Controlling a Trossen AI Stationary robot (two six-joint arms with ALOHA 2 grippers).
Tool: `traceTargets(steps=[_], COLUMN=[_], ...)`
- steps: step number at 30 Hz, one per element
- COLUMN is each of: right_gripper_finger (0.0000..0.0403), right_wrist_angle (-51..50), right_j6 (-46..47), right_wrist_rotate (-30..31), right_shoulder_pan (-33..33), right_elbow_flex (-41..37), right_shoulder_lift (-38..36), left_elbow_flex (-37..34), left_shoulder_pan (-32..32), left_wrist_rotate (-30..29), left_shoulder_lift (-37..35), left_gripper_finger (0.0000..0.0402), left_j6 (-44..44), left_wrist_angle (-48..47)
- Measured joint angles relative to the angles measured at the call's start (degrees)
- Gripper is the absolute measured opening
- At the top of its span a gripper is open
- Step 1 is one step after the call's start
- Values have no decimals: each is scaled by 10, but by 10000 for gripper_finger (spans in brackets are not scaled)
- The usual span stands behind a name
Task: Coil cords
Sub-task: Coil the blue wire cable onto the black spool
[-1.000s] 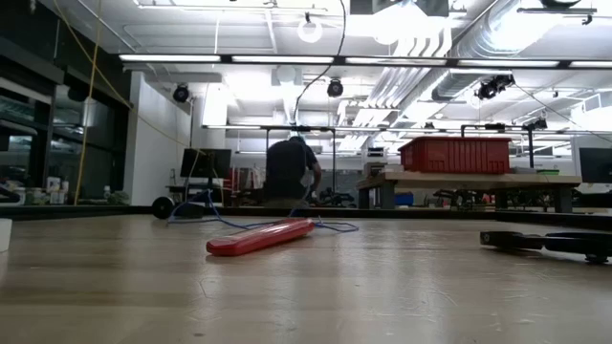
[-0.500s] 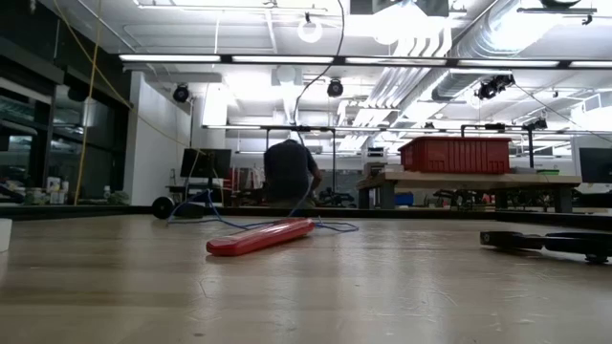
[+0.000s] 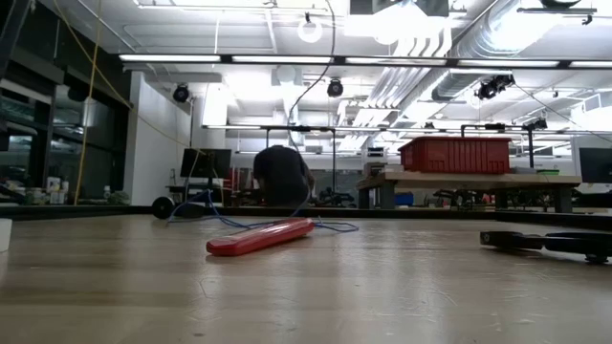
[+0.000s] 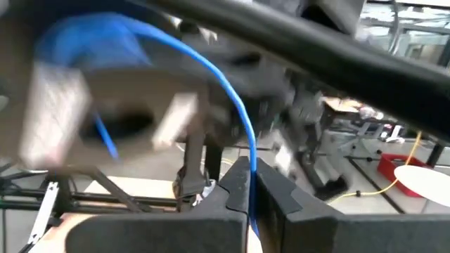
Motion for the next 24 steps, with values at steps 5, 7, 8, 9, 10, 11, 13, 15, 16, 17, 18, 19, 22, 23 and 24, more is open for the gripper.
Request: traceTargets(steps=[5, 7, 8, 9, 10, 11, 13, 15, 16, 17, 18, 19, 22, 23, 24], right_gripper_finger=[0, 0, 0, 0, 0, 0, 0, 0, 0, 0, 0, 0, 0, 0, 0], right_wrist_angle=[9, 13, 14, 15, 17, 18, 19, 19, 19, 20, 20, 20, 19, 20, 22], right_j6=[22, 24, 23, 22, 21, 22, 24, 24, 24, 24, 24, 24, 33, 44, 55], right_wrist_rotate=[-24, -24, -24, -24, -24, -23, -20, -17, -15, -13, -13, -13, -4, 9, 30], right_shoulder_pan=[1, 4, 6, 8, 9, 11, 14, 16, 16, 17, 17, 17, 17, 17, 17], right_elbow_flex=[0, 0, 0, 1, 1, 1, 1, 2, 2, 2, 2, 2, 1, 1, 1], right_shoulder_lift=[22, 25, 25, 25, 25, 25, 25, 25, 25, 25, 25, 25, 26, 26, 26], left_elbow_flex=[82, 106, 115, 121, 126, 129, 130, 130, 130, 130, 130, 130, 130, 130, 130], left_shoulder_pan=[-3, 3, 8, 15, 24, 34, 56, 77, 86, 95, 105, 113, 129, 131, 132], left_wrist_rotate=[2, 4, 5, 7, 9, 10, 10, 11, 11, 12, 17, 23, 25, 22, 20], left_shoulder_lift=[32, 42, 43, 43, 41, 37, 31, 26, 24, 21, 16, 13, 2, -1, -3], left_gripper_finger=[0, 0, 0, 0, 0, 0, 0, 0, 0, 0, 0, 0, 0, 0, 0], left_j6=[9, 27, 42, 58, 70, 77, 84, 92, 98, 105, 114, 125, 151, 156, 159], left_wrist_angle=[-2, -7, -11, -19, -23, -26, -31, -33, -37, -44, -59, -76, -120, -127, -129])
